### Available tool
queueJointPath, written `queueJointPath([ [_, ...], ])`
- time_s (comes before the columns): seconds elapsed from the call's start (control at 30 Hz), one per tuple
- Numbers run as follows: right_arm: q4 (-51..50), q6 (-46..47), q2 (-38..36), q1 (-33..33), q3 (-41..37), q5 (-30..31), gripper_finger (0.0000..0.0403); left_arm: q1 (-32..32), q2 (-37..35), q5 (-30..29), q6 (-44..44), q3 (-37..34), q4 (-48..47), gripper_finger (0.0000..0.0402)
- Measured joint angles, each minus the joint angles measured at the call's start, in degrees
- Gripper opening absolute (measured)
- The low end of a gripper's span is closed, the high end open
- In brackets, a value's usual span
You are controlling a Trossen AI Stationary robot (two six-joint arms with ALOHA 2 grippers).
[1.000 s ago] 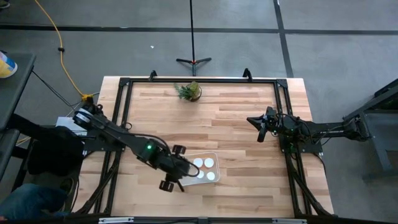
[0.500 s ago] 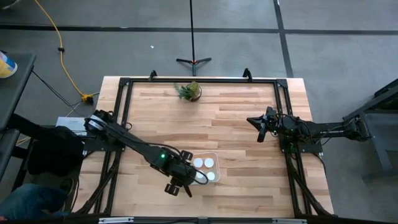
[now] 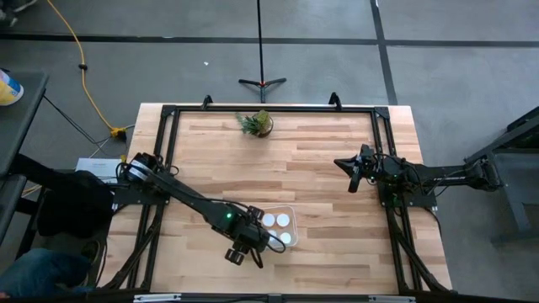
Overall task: Pick and place pill bottles into a basket
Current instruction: Put the white pill bottle into the white bin
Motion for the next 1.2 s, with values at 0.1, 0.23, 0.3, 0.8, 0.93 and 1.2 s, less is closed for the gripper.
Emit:
queueJointPath([
  [0.1,0.01,0.00,-0.01,-0.02,0.00,0.00,0.0001,0.76,0.01,-0.20,1.41,0.00,-0.09,0.0219],
  [0.23,0.00,0.00,0.00,-0.02,0.01,-0.03,0.0001,1.99,0.00,1.67,1.60,0.00,-0.06,0.0237],
  [0.3,0.01,0.00,0.00,0.00,0.00,-0.15,0.0001,2.35,0.00,2.74,2.42,0.00,0.21,0.0239],
  [0.8,0.01,-0.09,0.01,-0.01,0.01,0.00,0.0002,2.53,0.00,4.04,5.46,0.00,1.49,0.0265],
  [0.93,0.01,-0.22,0.01,-0.02,0.00,0.00,0.0001,2.53,0.00,4.06,5.44,0.00,1.54,0.0290],
  [1.2,0.00,-0.22,0.00,-0.01,0.01,0.00,0.0001,2.53,-0.53,1.83,4.69,0.00,1.14,0.0300],
])
